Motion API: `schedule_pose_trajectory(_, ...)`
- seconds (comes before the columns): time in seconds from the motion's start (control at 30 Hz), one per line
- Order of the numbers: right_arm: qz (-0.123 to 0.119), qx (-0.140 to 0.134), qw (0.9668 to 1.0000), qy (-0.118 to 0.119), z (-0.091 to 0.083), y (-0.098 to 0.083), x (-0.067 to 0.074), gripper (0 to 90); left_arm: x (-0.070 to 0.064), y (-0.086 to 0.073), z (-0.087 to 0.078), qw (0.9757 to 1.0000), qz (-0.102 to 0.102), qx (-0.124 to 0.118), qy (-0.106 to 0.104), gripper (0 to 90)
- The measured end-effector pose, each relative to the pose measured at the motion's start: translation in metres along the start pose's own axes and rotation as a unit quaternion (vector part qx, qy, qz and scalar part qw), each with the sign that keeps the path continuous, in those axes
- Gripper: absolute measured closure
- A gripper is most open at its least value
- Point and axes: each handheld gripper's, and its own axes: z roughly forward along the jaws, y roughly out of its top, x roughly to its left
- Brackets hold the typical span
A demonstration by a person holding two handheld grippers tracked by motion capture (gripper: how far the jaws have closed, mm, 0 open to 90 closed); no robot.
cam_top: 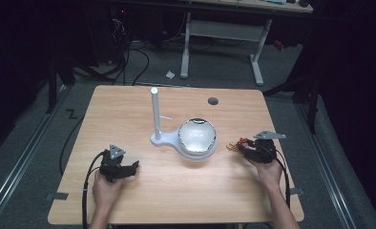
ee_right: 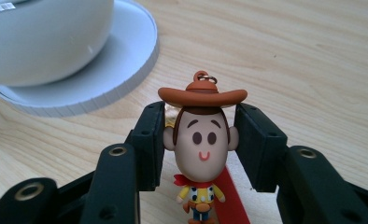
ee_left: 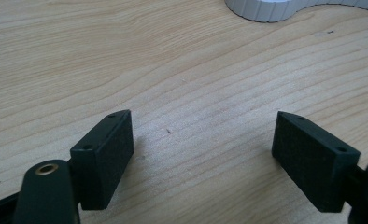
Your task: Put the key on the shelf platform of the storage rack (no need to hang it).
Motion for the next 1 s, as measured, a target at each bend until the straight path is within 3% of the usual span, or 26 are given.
schedule_pose_trajectory(0.2,-0.006,-0.023,0.9997,-0.004,-0.02,0.004,-0.002,55.5,0.0,0.0,0.0,1.0,0.0,0.0,0.0,21.3)
schedule_pose_trajectory(0.53,0.007,-0.054,0.9985,-0.007,-0.059,0.008,-0.01,55.5,0.0,0.0,0.0,1.0,0.0,0.0,0.0,21.3)
schedule_pose_trajectory(1.0,0.01,-0.085,0.9963,0.014,-0.1,0.022,-0.008,55.5,0.0,0.0,0.0,1.0,0.0,0.0,0.0,21.3)
